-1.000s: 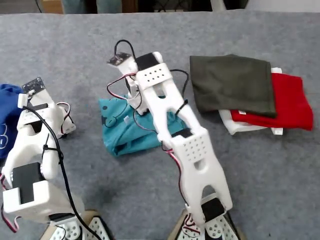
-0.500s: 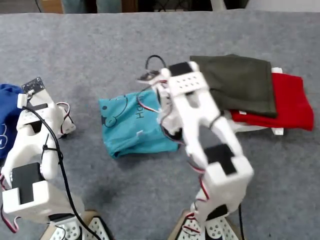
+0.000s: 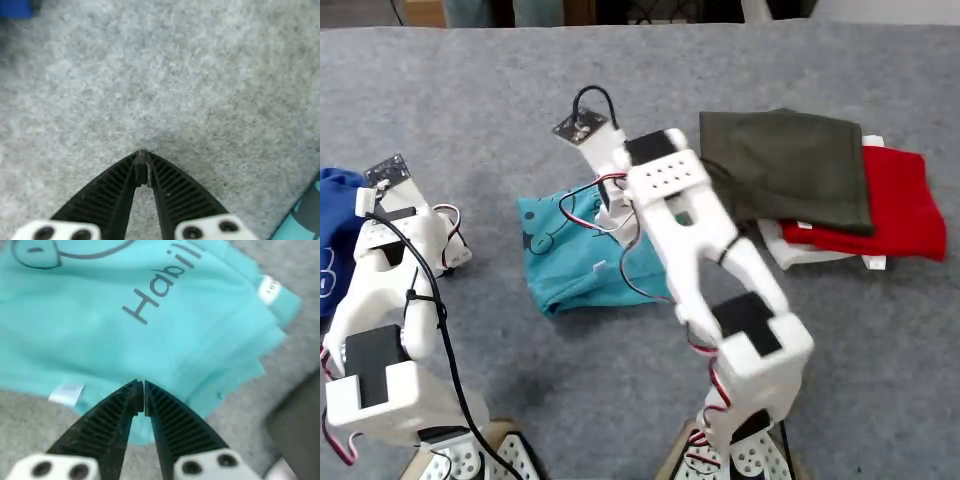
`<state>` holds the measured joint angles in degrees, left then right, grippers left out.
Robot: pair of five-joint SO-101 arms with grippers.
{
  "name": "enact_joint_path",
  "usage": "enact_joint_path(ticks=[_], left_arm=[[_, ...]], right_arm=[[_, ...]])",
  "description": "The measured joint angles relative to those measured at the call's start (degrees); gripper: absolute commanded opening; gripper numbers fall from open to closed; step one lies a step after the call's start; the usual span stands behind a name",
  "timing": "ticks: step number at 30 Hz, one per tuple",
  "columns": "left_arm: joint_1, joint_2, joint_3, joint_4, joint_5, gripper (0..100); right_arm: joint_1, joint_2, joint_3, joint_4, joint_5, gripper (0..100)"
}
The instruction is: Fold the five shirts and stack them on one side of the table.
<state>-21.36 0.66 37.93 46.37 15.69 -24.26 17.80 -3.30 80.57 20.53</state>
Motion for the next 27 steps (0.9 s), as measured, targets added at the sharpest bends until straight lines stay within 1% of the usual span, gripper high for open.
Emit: enact_joint_path(ticks=[3,9,12,16,19,22,24,27], left_arm=[[0.00,0.00,0.00,0.00,0.00,3],[0.00,0.00,0.00,0.00,0.00,3],[0.00,0.00,0.00,0.00,0.00,3],[0.00,0.00,0.00,0.00,0.00,3],[0.00,0.00,0.00,0.00,0.00,3],[0.00,0.00,0.00,0.00,0.00,3],[0.00,0.00,0.00,0.00,0.00,3],[0.00,0.00,-0.09,0.00,-0.53,3]], right_arm=[[0.00,3.16,-1.58,3.52,-1.32,1.5],[0.00,3.25,-1.67,11.87,-1.85,1.5],[0.18,1.14,-0.09,13.27,-1.85,1.5],[1.85,-4.22,9.58,11.34,-1.85,1.5],[3.69,-8.09,20.48,4.92,-1.67,1.5],[6.15,-10.46,29.45,-0.79,0.53,1.5],[7.91,-11.87,30.77,-1.32,1.49,1.5],[10.55,-14.95,29.01,2.55,2.73,1.5]])
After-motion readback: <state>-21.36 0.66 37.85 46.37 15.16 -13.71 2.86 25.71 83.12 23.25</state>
